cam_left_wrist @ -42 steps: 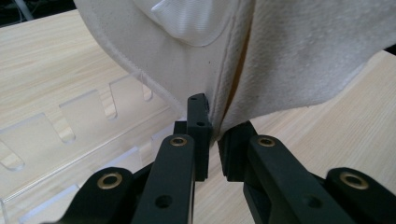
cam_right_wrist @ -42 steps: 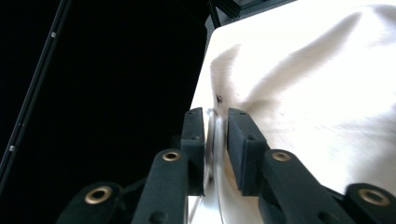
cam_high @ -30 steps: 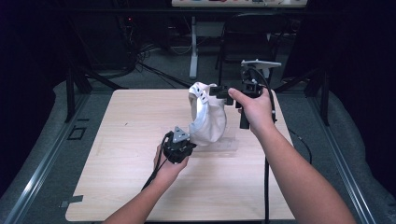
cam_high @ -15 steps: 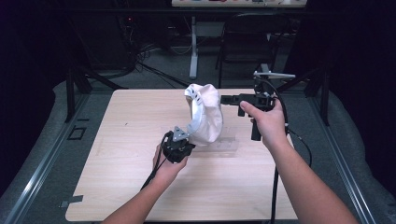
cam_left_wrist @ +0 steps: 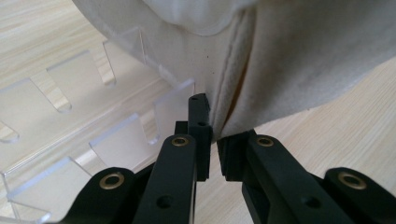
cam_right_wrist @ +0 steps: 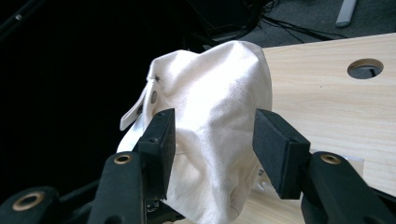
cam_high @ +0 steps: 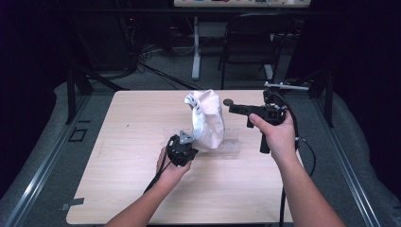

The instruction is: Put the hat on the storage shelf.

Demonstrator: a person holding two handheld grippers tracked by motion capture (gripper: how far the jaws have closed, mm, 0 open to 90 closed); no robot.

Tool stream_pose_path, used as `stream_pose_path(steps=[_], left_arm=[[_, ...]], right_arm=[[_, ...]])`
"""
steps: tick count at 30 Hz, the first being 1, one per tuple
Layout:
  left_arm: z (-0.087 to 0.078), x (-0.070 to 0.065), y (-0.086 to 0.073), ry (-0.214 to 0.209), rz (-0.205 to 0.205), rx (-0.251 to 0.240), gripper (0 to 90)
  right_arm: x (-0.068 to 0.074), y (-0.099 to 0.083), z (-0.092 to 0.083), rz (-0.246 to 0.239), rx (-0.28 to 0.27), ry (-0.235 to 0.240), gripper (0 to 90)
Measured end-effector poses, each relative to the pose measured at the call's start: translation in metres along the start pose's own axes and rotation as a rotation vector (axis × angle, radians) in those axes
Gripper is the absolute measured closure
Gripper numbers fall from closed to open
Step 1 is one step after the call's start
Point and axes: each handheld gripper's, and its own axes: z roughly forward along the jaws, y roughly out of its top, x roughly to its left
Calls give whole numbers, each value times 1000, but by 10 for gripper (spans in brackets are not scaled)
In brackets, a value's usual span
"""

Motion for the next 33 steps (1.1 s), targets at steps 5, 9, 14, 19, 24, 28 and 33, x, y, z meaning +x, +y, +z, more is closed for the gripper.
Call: stream_pose_path(steps=[5, 9, 14, 19, 24, 28, 33], left_arm=[[1, 2, -1, -13, -16, 22, 854], [1, 4, -1, -16, -25, 17, 853], [-1, 4, -1, -25, -45, 6, 849], [-3, 8, -1, -39, -52, -1, 847], [-4, 6, -1, -39, -43, -4, 848], [-4, 10, -1, -49, -63, -10, 841], [-6, 9, -4, -28, -64, -55, 648]], right_arm=[[3, -13, 2, -27, -3, -23, 489], [5, -19, 1, -30, -11, -33, 489], [5, -28, 0, -40, -28, -45, 489], [3, -33, 0, -20, -33, -25, 489], [-1, -42, -1, 13, -52, -3, 488], [-3, -45, -2, 19, -52, -8, 488], [-5, -50, -3, 14, -56, -16, 485]])
